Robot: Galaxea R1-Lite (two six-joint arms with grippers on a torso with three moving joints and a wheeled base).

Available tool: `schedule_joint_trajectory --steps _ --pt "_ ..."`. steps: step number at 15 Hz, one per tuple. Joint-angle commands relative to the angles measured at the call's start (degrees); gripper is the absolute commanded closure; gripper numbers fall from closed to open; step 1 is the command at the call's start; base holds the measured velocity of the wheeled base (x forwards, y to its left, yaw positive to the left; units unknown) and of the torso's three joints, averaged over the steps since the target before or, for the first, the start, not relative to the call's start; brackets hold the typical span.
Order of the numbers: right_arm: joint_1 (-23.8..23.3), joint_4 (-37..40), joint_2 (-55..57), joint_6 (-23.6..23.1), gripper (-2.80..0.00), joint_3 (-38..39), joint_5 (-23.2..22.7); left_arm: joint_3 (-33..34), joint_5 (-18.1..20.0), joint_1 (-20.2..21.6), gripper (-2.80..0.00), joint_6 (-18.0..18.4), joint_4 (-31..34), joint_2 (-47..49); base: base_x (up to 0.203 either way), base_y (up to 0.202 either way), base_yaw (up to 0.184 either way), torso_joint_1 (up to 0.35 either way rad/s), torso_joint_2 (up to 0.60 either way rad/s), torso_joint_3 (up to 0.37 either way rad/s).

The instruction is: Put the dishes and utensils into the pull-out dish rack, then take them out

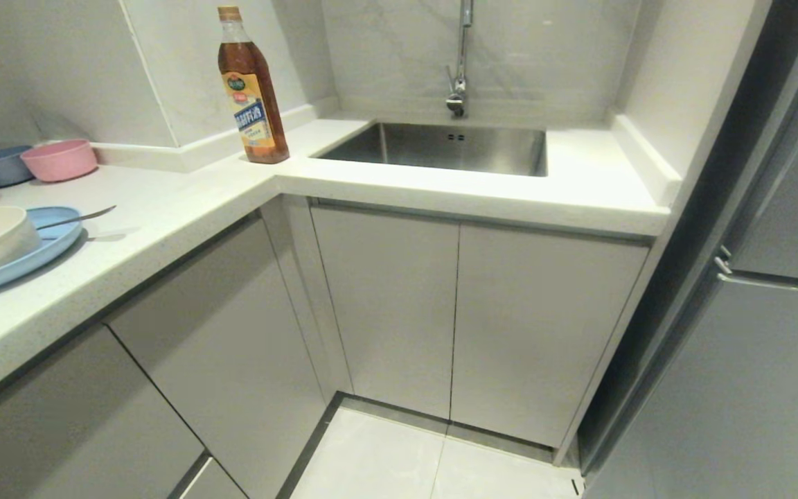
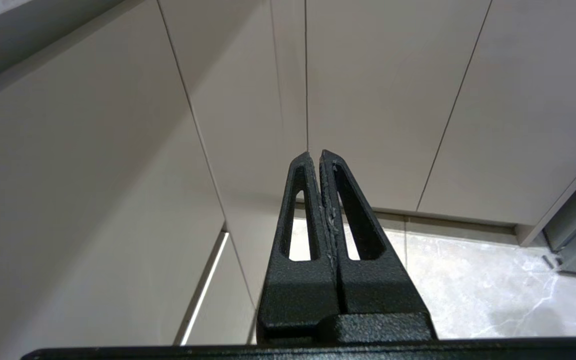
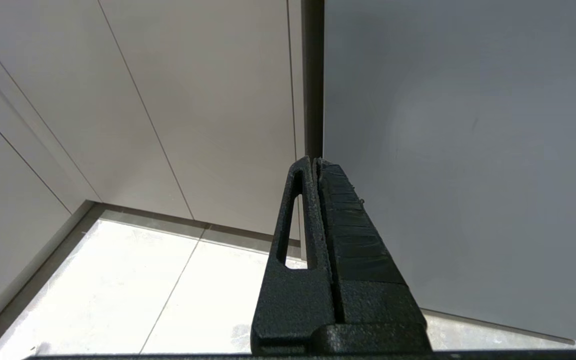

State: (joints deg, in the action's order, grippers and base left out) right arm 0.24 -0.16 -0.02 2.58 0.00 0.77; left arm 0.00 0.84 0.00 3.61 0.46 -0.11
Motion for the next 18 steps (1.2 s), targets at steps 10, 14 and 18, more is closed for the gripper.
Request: schedule_joint_trajectory --steps 10,14,18 --pt "0.02 -0.02 0.02 -0.03 0.00 0.00 0.02 0.00 0.04 0.00 0.00 -0.18 -0.02 0.11 0.000 0.000 0.000 0.002 0.00 0.181" --pt "0.02 -0.02 0.02 -0.01 0.00 0.00 0.02 0.00 0.04 0.00 0.00 -0.09 -0.02 0.11 0.000 0.000 0.000 0.000 0.00 0.207" --pt "0.02 -0.02 0.02 0.05 0.00 0.00 0.02 0.00 0.04 0.00 0.00 -0.18 -0.02 0.11 0.000 0.000 0.000 0.003 0.00 0.201"
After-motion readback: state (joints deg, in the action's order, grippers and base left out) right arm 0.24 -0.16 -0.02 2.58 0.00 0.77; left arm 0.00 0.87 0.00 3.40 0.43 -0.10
